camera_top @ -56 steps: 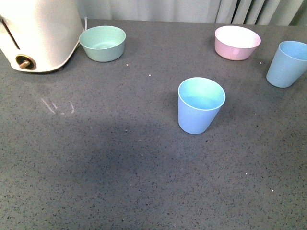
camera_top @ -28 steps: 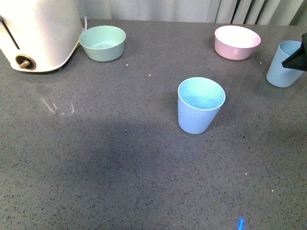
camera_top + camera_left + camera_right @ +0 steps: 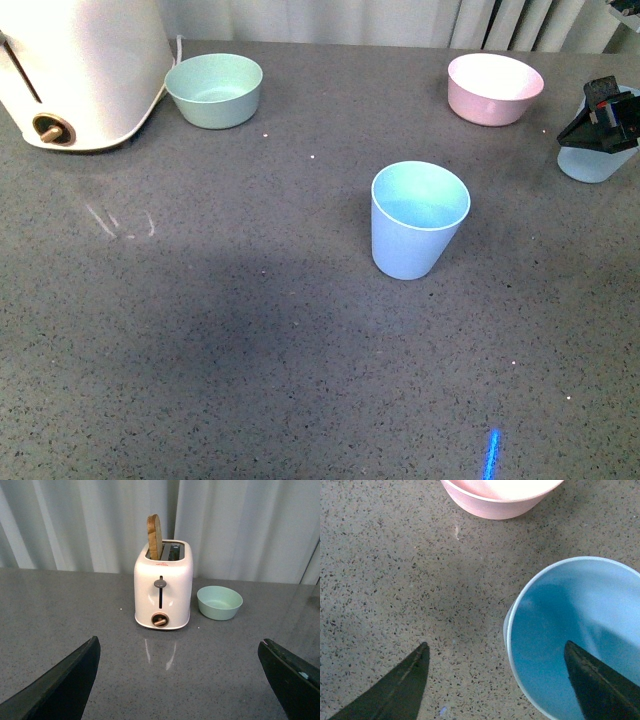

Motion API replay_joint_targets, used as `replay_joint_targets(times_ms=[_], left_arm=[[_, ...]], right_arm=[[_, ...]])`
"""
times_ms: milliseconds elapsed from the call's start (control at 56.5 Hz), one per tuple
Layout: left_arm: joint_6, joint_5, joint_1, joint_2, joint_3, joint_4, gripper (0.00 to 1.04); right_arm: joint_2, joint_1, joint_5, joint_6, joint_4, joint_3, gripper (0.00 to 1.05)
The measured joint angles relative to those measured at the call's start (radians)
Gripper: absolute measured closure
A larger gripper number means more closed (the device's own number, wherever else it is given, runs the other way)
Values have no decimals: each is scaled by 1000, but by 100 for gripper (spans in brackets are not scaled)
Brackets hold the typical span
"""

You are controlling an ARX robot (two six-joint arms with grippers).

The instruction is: Stack blue cups with both arms

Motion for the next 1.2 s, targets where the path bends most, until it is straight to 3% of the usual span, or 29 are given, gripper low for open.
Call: replay_joint_targets(times_ms=[549, 973, 1204], left_arm=[[0, 0, 0, 0, 0, 0, 9], [0, 0, 0, 0, 0, 0, 9], [0, 0, 0, 0, 0, 0, 9]], right_arm=[[19, 6, 17, -2, -80, 60, 103], [-111, 0, -91, -58, -187, 47, 103], [-351, 143, -190, -87, -235, -21, 103]])
